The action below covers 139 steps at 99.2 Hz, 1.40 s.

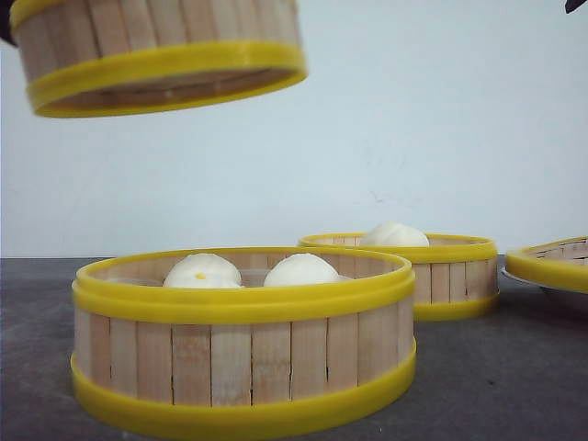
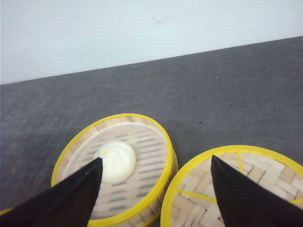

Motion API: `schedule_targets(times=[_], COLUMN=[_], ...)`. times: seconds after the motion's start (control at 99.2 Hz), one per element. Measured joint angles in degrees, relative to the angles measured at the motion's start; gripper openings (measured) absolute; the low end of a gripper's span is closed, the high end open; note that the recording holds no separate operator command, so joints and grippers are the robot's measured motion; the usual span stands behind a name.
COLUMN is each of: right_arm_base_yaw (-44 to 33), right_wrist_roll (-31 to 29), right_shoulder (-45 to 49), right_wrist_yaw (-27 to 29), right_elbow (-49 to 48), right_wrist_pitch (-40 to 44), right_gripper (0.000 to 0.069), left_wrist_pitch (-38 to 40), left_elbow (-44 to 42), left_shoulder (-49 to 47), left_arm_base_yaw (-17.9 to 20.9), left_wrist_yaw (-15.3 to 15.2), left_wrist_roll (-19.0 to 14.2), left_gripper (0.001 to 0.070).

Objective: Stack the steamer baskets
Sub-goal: 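Lift the basket and lower it onto the nearer bun-filled basket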

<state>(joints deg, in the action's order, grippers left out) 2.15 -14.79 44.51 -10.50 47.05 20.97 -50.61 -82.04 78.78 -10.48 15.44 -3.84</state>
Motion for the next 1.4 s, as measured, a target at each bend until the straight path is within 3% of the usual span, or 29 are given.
schedule_targets(times=[0.101, 0.282, 0.454, 0.746, 1.402], right_arm_base_yaw=[0.0, 0.0, 0.0, 0.0, 0.0], right_wrist_roll=[0.0, 0.0, 0.0, 0.0, 0.0], right_shoulder=[0.0, 0.0, 0.0, 0.0, 0.0], right_wrist_yaw=[0.0, 0.0, 0.0, 0.0, 0.0], right_elbow=[0.0, 0.0, 0.0, 0.0, 0.0], right_wrist_pitch=[0.3, 1.0, 1.0, 1.0, 2.0], right_gripper=[0.0452, 0.0452, 0.0452, 0.0452, 0.0452], left_wrist_pitch=[0.3, 2.8, 7.0, 11.0, 12.7], left_elbow=[1.9, 7.6, 12.0, 17.7, 17.9], left_shoulder=[-0.1, 0.0, 0.3, 3.1, 5.7], left_arm_base_yaw=[-3.0, -9.2, -12.5, -13.6, -17.1], left_wrist_yaw=[-0.2, -5.0, -6.1, -7.8, -7.9], left_wrist_roll=[0.0, 0.0, -0.2, -0.7, -1.8], left_gripper=[0.0024, 0.0024, 0.0024, 0.0024, 0.0024])
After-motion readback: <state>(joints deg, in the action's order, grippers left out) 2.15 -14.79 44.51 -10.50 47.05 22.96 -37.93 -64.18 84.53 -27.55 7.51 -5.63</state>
